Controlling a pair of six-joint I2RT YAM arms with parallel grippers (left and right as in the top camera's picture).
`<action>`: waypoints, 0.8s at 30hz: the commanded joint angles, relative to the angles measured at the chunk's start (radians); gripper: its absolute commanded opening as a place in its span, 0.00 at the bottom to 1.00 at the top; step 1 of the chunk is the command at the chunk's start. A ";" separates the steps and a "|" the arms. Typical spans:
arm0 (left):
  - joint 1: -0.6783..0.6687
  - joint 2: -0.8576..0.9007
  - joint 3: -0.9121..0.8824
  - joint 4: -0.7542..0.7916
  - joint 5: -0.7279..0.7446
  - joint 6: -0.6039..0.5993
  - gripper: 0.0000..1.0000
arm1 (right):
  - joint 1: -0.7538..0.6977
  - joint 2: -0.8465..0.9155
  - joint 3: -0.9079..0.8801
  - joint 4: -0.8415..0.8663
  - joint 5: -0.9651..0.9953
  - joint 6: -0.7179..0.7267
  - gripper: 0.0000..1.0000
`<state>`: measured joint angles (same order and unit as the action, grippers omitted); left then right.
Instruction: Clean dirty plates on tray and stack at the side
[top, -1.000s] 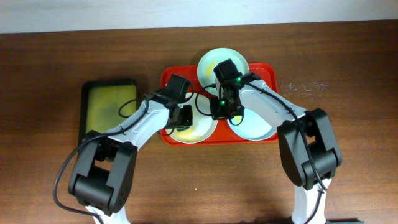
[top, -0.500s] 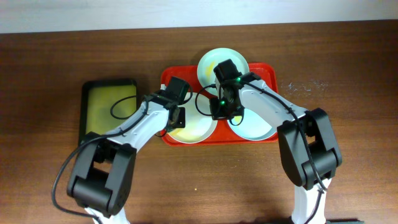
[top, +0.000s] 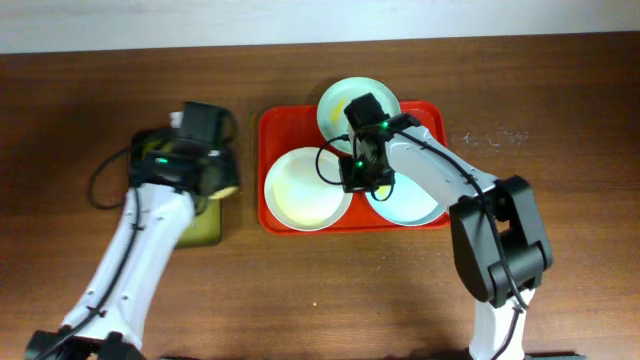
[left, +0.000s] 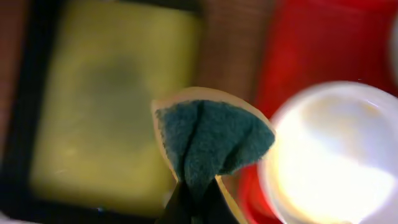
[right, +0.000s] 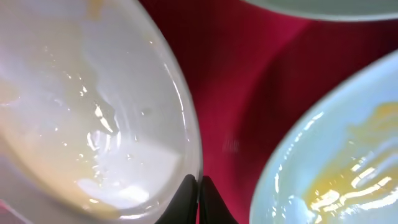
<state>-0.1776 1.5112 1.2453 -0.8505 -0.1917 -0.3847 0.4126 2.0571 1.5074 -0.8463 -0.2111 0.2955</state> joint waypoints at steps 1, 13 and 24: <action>0.145 0.003 0.000 0.000 0.041 -0.001 0.00 | 0.033 -0.109 0.039 -0.004 0.047 -0.002 0.04; 0.253 0.003 0.000 -0.018 0.057 -0.026 0.00 | 0.223 -0.201 0.198 -0.248 0.626 0.001 0.04; 0.253 0.003 0.000 -0.019 0.069 -0.037 0.00 | 0.260 -0.199 0.314 -0.343 0.707 -0.021 0.04</action>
<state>0.0715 1.5135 1.2453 -0.8715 -0.1375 -0.4088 0.6594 1.8858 1.8050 -1.1969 0.5354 0.2810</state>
